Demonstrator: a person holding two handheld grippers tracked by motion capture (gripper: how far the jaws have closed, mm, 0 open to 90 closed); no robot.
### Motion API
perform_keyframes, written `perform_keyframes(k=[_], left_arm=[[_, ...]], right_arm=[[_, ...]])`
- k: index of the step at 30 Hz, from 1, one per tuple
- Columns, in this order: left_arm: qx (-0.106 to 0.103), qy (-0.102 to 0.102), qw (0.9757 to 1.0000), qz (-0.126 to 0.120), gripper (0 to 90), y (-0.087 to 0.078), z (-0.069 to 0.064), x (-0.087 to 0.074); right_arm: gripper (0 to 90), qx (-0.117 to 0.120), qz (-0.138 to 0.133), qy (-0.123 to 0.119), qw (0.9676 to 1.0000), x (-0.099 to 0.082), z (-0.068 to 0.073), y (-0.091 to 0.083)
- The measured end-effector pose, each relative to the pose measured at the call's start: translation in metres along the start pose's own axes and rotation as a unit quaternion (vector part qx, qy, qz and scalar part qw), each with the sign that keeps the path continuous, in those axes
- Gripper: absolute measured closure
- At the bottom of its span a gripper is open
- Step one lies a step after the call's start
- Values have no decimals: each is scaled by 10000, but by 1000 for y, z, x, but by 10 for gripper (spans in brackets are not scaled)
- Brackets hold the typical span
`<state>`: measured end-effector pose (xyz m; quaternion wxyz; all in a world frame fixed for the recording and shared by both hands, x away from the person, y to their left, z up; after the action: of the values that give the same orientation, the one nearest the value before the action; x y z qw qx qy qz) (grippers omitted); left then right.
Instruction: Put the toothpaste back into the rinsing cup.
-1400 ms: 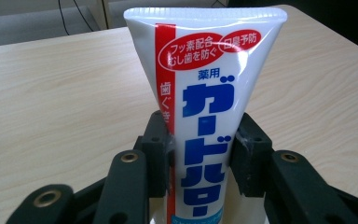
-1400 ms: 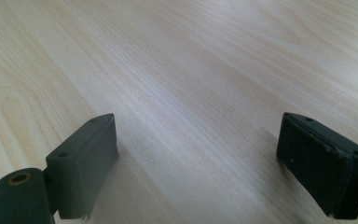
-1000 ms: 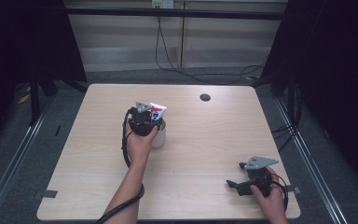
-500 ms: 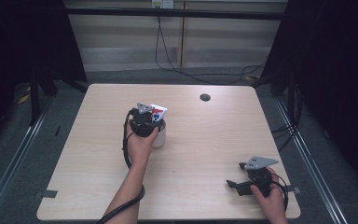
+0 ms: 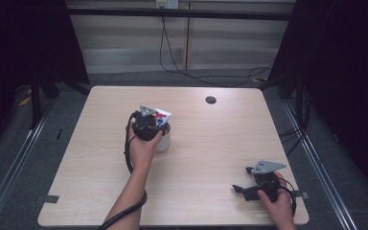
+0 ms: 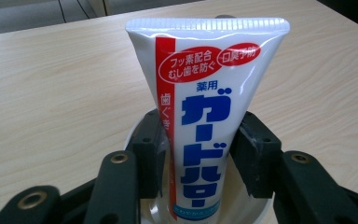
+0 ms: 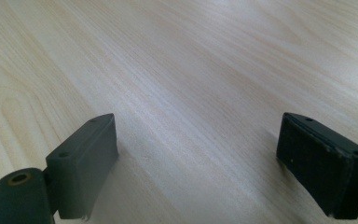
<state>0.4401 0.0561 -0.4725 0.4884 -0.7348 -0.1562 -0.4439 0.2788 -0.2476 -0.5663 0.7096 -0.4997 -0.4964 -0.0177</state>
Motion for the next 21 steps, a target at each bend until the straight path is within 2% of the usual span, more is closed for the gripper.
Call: perform_keyframes(k=[2,4,5,11,13,21], left_arm=[[23,-17,10000,1,506,-1,-1,3],[40,48,10000,57,485,-2,-1,4],[113,98,9999,58,472,-3,-1,6],[210,173,9996,48,385,-6,0,10],[191,102,9998,-20,354,-7,1,12],[149,61,9999,-56,273,-11,4,12]], right_arm=[[117,-3,-3,-1,10000,0,0,0],[117,-4,-3,-1,10000,0,0,0],[117,-4,-2,-1,10000,0,0,0],[117,-5,-2,-2,10000,0,0,0],[117,-4,-2,-3,10000,0,0,0],[117,-4,-3,-3,10000,0,0,0]])
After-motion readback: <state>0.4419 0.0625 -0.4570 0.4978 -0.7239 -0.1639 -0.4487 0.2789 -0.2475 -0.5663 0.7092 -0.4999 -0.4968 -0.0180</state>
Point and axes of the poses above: each handheld gripper's, and its own axes: y roughly forward along the jaws, x roughly out of its top, z roughly to its left, the point moved 8 cm from there along y, roughly forward along the jaws, and after that the axes turned 2 degrees about -y, right-handed, at the moved point
